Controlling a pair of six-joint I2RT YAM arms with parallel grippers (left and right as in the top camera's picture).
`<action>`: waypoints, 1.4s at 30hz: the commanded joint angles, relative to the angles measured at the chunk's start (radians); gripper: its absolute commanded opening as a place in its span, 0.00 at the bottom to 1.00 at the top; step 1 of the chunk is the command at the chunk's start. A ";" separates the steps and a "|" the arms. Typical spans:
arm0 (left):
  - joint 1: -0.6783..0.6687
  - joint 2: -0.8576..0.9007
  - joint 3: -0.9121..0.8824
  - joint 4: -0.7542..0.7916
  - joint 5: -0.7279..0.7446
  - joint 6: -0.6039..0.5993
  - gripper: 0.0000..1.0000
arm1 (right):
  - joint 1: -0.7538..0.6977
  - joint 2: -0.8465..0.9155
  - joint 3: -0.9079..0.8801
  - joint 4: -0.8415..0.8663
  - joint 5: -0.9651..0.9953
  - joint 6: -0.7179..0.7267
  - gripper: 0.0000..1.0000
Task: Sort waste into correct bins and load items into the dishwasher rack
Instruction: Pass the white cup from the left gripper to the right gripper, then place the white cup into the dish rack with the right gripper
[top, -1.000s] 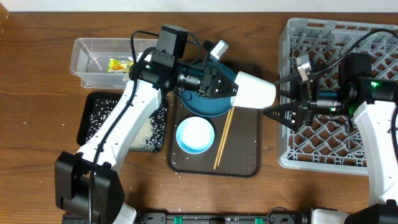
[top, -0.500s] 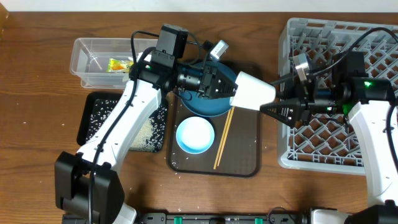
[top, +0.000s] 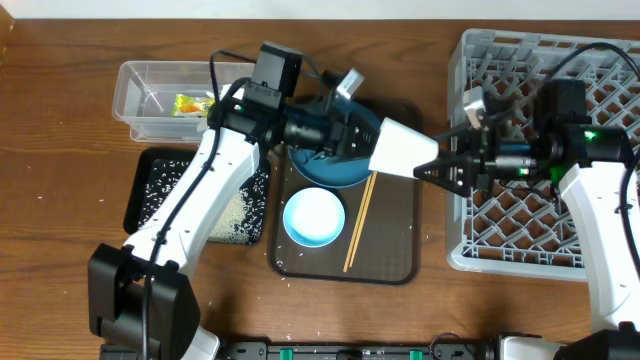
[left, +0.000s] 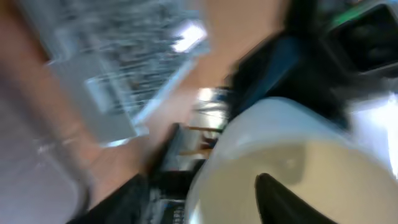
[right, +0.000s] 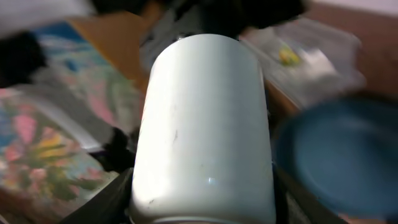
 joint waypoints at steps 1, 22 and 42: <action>0.002 0.005 0.000 -0.126 -0.521 0.062 0.66 | -0.017 -0.001 0.014 0.034 0.297 0.286 0.29; 0.244 -0.343 0.000 -0.464 -1.110 0.062 0.68 | -0.437 0.043 0.304 -0.263 1.476 0.864 0.09; 0.244 -0.341 0.000 -0.484 -1.109 0.061 0.73 | -0.537 0.336 0.264 -0.235 1.474 0.879 0.67</action>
